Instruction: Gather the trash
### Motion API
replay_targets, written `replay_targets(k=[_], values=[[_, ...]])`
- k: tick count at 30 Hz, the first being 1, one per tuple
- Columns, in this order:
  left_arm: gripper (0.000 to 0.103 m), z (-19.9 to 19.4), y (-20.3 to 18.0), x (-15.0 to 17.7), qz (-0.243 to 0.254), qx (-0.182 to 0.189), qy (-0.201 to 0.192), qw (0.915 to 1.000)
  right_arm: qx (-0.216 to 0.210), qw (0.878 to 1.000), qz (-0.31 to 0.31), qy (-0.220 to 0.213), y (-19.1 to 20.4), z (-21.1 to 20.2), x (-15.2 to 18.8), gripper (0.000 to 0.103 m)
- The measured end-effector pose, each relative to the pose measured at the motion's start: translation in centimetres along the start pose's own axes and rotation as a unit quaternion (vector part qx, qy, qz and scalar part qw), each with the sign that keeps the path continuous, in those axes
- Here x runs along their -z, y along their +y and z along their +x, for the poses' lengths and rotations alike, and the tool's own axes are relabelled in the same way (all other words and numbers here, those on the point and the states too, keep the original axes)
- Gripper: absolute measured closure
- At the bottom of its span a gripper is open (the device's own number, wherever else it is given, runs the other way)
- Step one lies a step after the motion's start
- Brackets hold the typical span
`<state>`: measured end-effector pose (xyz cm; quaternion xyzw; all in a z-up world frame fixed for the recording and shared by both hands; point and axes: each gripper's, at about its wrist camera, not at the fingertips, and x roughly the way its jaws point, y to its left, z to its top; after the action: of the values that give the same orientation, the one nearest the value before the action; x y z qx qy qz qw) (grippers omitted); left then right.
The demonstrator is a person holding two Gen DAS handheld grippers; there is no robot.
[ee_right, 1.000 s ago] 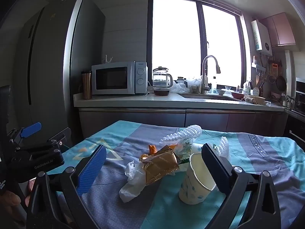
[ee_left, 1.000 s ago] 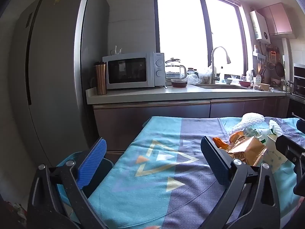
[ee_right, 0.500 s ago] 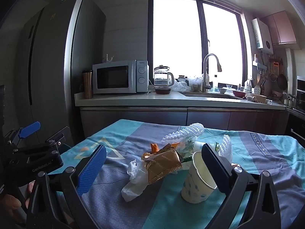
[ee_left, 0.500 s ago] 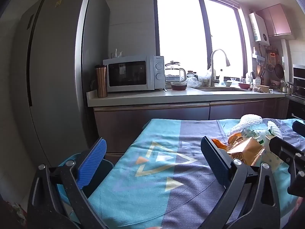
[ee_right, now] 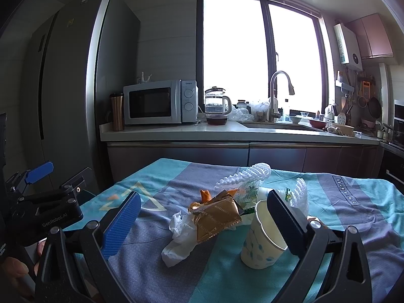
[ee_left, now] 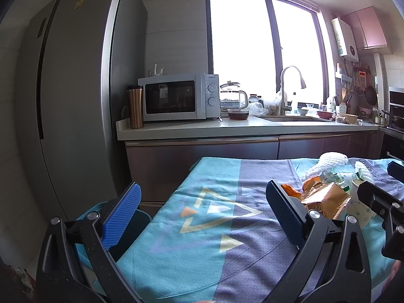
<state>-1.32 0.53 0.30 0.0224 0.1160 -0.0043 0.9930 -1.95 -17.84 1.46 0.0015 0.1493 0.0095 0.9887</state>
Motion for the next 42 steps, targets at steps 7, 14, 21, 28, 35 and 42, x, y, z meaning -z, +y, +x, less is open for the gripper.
replay_targets(k=[7,14,21,28,35,42], values=[[0.006,-0.11,0.09,-0.04,-0.001,-0.001,0.0,1.0,-0.001,1.0,0.001,0.002,-0.09,0.01,-0.15,0.006],[0.005,-0.17,-0.02,-0.06,0.0,0.001,-0.001,1.0,-0.002,1.0,0.002,0.0,-0.1,0.05,-0.23,0.006],[0.005,-0.22,-0.17,-0.21,-0.003,0.001,-0.002,1.0,-0.002,1.0,0.001,-0.001,-0.18,0.01,-0.38,0.006],[0.005,-0.21,-0.21,-0.23,-0.003,0.001,-0.003,1.0,-0.004,1.0,0.002,-0.001,-0.24,-0.09,-0.39,0.006],[0.005,-0.23,-0.2,-0.25,-0.003,0.002,-0.003,1.0,-0.004,1.0,0.003,-0.001,-0.24,-0.05,-0.43,0.006],[0.006,-0.32,-0.29,-0.23,-0.004,0.003,-0.003,1.0,-0.005,1.0,0.003,-0.001,-0.28,-0.12,-0.47,0.006]])
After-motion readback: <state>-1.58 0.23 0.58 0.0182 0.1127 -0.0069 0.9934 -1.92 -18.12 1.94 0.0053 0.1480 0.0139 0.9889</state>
